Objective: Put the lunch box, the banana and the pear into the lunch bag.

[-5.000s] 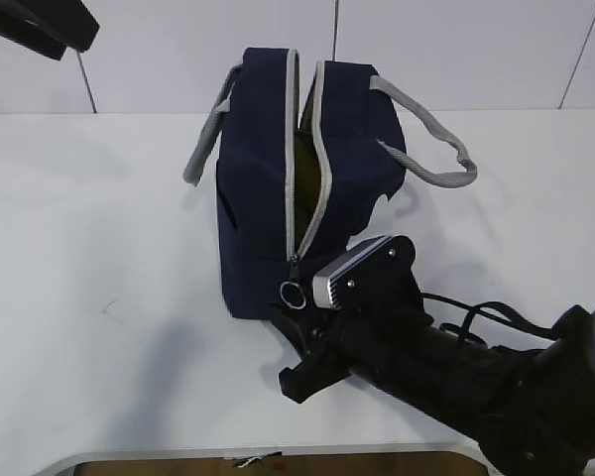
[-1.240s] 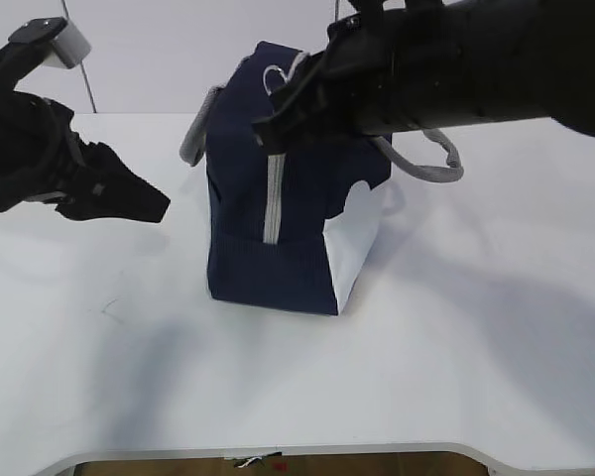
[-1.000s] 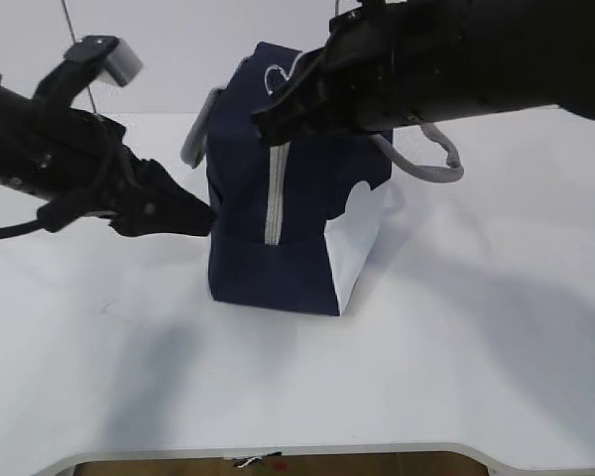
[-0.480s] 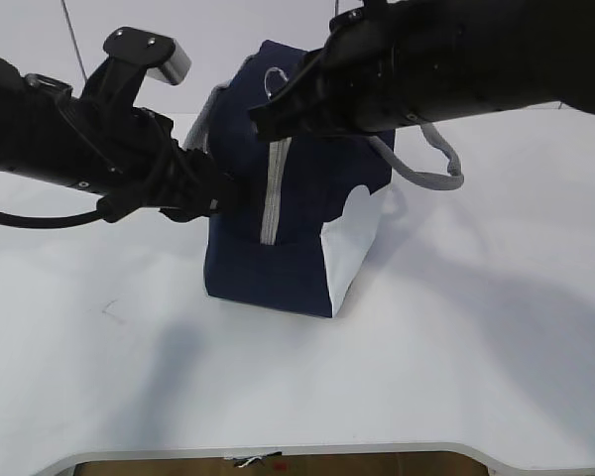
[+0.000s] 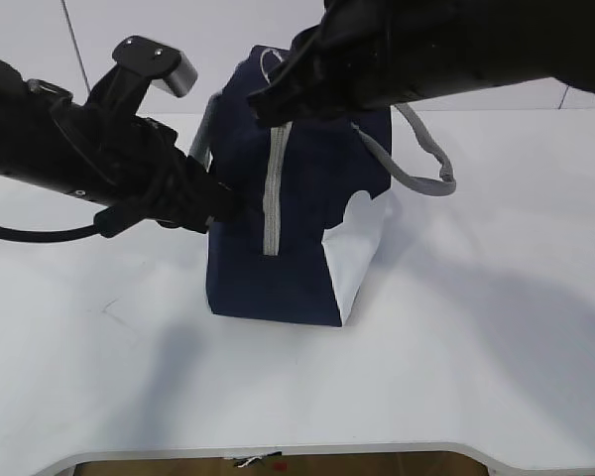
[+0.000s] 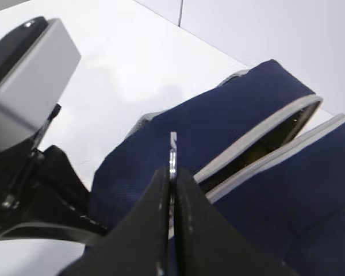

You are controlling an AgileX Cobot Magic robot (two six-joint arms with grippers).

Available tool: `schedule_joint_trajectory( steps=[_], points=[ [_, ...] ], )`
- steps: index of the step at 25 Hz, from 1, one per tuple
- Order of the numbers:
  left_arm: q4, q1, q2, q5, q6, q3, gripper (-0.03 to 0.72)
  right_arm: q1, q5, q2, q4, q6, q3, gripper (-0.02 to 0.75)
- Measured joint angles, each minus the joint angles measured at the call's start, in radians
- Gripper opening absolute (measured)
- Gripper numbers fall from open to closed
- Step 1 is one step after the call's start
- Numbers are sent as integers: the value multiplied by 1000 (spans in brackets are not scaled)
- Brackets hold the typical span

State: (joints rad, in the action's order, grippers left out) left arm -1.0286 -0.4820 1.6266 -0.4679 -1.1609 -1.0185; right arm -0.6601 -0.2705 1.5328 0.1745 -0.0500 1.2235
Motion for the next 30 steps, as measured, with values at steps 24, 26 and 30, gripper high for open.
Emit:
schedule_joint_trajectory(
  steps=[24,26,30],
  points=[
    [155,0,-120,-88,2,67,6,142,-4,178,82,0,250,17],
    [172,0,-131,-109,4,67,6,147,-4,197,100,0,269,17],
    [214,20,-141,-142,26,69,6,155,-13,225,134,0,283,17]
  ],
)
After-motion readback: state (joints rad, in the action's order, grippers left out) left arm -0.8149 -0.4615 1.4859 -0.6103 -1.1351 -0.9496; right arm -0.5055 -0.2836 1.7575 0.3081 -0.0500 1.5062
